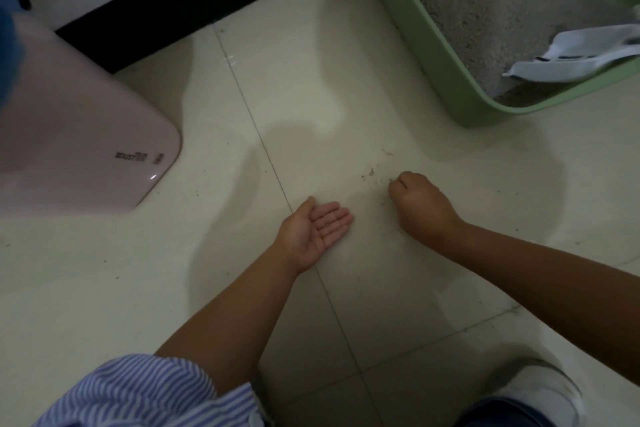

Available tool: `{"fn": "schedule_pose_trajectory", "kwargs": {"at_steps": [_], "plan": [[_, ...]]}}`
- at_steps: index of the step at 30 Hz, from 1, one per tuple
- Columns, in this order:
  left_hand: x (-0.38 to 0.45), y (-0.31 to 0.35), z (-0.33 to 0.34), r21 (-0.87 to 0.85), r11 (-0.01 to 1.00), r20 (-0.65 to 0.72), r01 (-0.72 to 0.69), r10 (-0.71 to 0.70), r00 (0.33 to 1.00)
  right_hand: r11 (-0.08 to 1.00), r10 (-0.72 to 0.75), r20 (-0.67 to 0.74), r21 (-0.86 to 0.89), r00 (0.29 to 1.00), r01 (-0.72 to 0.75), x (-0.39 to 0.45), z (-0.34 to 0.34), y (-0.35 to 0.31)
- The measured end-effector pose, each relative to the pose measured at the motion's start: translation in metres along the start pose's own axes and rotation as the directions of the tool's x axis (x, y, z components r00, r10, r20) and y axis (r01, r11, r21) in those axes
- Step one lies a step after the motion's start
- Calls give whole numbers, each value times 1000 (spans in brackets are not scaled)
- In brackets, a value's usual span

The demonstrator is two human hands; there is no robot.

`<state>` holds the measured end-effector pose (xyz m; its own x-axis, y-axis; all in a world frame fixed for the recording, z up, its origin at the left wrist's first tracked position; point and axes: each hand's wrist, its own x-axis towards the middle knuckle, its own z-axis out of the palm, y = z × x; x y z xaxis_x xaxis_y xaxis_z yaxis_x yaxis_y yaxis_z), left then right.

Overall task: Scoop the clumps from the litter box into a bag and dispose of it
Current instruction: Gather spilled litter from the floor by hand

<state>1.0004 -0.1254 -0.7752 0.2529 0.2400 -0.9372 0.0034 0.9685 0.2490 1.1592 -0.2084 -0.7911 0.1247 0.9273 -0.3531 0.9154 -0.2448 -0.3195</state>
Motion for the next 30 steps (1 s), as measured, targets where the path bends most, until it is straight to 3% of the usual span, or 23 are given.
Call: {"fn": "schedule_pose_trajectory", "kwargs": {"at_steps": [4,7,10,12,17,22,30], "plan": [[-3,0,1,-1,1000,-16,1,-1,1000,994,36,-2,104,999,-36,5,-6,-6],[-4,0,1,-10,1000,-28,9,-10,1000,944,-149,-63,287,987,161,6,-12,-36],[-2,-2,-2,-26,998,-4,59,-59,998,930,-171,-34,324,985,173,1,-17,-46],[-3,-4,-2,-42,996,-1,81,-81,997,950,-126,-73,278,989,141,0,-15,-27],[-1,-8,-2,-41,995,-6,92,-93,996,977,164,-50,146,985,-155,-8,-11,24],[-3,-9,4,-10,997,-21,73,-73,997,974,146,11,175,989,-145,-3,-1,13],[-5,-9,8,-5,999,-32,36,-36,999,999,40,14,30,999,-40,-2,-1,15]]}}
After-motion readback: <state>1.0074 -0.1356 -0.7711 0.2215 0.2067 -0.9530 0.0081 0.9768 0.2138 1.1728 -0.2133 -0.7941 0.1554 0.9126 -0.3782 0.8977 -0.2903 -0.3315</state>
